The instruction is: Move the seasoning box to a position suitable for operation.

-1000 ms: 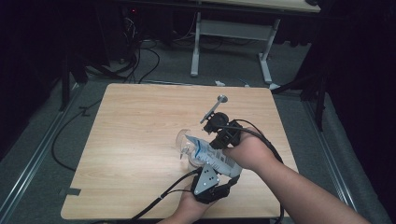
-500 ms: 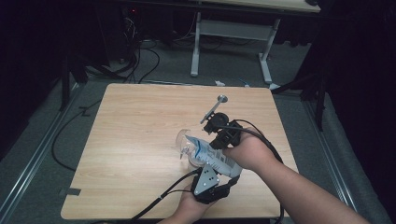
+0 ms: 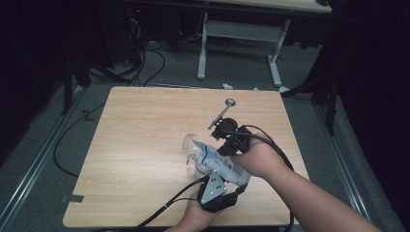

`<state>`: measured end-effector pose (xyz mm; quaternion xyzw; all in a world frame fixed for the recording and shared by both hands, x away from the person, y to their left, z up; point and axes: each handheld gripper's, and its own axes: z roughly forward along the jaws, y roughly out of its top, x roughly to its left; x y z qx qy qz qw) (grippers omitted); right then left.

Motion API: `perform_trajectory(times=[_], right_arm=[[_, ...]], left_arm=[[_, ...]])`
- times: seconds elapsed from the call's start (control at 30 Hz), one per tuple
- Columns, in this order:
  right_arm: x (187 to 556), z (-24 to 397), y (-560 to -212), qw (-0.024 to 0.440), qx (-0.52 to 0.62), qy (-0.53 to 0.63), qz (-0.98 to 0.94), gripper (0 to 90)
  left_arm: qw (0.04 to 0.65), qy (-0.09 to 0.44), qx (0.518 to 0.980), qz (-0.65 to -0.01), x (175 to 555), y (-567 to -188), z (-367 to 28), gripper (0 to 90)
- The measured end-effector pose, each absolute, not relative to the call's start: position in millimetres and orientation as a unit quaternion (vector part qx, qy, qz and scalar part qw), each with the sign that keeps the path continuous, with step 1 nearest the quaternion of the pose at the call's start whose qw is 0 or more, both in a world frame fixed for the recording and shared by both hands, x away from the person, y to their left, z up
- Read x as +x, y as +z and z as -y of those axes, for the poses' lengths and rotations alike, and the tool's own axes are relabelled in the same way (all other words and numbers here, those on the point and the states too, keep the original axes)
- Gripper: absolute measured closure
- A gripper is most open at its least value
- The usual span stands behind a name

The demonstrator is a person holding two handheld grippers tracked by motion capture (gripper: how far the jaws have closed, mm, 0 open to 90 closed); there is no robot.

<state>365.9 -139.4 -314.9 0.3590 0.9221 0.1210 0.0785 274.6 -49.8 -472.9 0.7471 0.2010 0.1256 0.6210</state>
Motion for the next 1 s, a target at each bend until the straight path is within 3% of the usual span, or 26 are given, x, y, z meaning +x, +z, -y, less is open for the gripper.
perform_trajectory(times=[1.0], right_arm=[[364.4,145.7,-317.0,0.074,0.364,0.125,-0.92,90.0]], left_arm=[[0.617,0.125,0.751,-0.199,274.1,-481.6,46.6,58.6]])
